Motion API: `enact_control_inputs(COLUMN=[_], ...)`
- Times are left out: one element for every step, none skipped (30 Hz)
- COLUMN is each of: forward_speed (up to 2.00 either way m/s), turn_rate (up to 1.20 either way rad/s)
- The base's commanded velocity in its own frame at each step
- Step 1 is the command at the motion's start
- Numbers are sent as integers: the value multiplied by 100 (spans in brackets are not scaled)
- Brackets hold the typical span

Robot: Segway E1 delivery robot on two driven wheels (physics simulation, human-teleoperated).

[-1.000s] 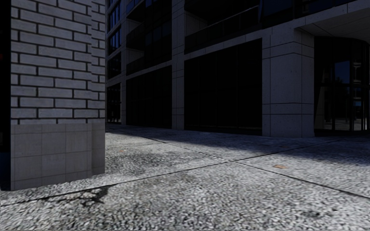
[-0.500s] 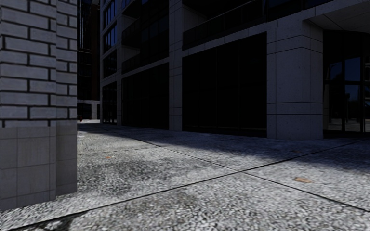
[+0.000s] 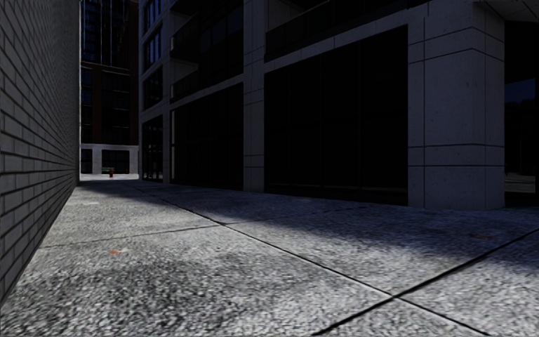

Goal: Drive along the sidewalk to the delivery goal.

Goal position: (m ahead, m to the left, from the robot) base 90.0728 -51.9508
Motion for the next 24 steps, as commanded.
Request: enact_control_inputs(forward_speed=[200,200,200,200,200,200,200,200,200,200,200,200,200,200,200,200,200,200,200,200,200,200,200,200], turn_rate=[14,21,26,33,33,36,38,43,47,47,52,55,56,57,57,57,57,57,57,57,57,57,57,57])
